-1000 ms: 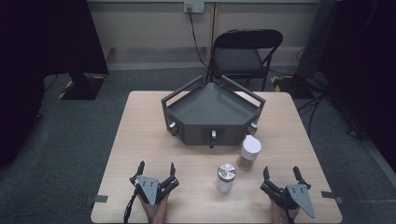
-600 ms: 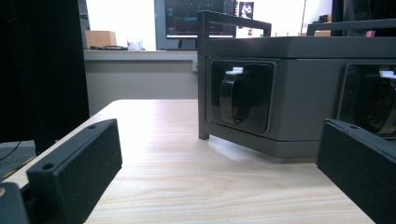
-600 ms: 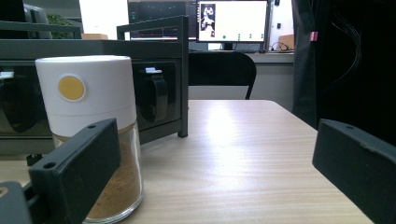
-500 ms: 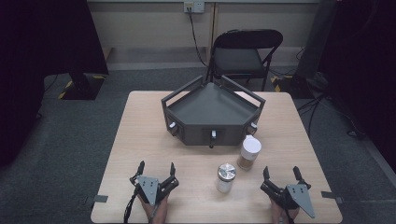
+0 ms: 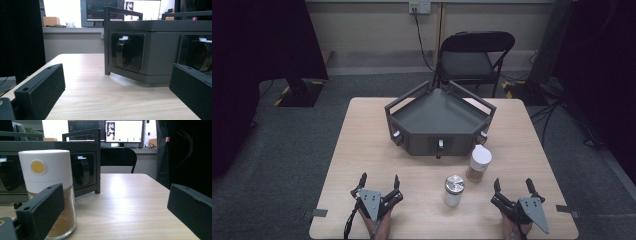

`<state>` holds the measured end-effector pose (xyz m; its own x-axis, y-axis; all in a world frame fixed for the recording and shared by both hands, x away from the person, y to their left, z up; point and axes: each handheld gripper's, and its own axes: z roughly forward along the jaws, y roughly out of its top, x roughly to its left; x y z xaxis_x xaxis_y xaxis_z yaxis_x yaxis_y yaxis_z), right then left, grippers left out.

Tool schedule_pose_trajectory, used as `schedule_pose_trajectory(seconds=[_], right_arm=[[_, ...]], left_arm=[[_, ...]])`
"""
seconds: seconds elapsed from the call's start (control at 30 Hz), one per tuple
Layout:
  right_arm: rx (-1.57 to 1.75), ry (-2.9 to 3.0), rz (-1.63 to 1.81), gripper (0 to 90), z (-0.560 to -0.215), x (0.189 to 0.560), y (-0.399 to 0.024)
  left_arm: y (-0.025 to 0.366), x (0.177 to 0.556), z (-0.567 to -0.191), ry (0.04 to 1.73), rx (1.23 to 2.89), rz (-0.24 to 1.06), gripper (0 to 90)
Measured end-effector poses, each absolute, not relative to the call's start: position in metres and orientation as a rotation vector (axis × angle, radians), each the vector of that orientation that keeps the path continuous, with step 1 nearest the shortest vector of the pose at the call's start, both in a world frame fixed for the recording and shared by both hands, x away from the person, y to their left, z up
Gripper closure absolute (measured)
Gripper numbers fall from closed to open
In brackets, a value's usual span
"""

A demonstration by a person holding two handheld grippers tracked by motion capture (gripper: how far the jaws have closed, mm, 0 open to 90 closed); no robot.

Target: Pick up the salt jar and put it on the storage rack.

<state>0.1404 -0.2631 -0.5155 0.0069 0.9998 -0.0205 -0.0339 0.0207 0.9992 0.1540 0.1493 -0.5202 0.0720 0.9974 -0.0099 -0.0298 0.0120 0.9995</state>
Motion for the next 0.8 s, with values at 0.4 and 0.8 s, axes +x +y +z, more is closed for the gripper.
schedule_pose_trajectory(seconds=[0.4,0.8], right_arm=[[1.173,1.188,1.205,0.0,-0.516,0.14,-0.263],[1.172,1.188,1.205,0.0,-0.516,0.14,-0.263]], left_arm=[[0.16,0.15,-0.503,1.109,1.224,1.094,0.0],[0.154,0.141,-0.478,0.997,1.208,1.017,0.0]])
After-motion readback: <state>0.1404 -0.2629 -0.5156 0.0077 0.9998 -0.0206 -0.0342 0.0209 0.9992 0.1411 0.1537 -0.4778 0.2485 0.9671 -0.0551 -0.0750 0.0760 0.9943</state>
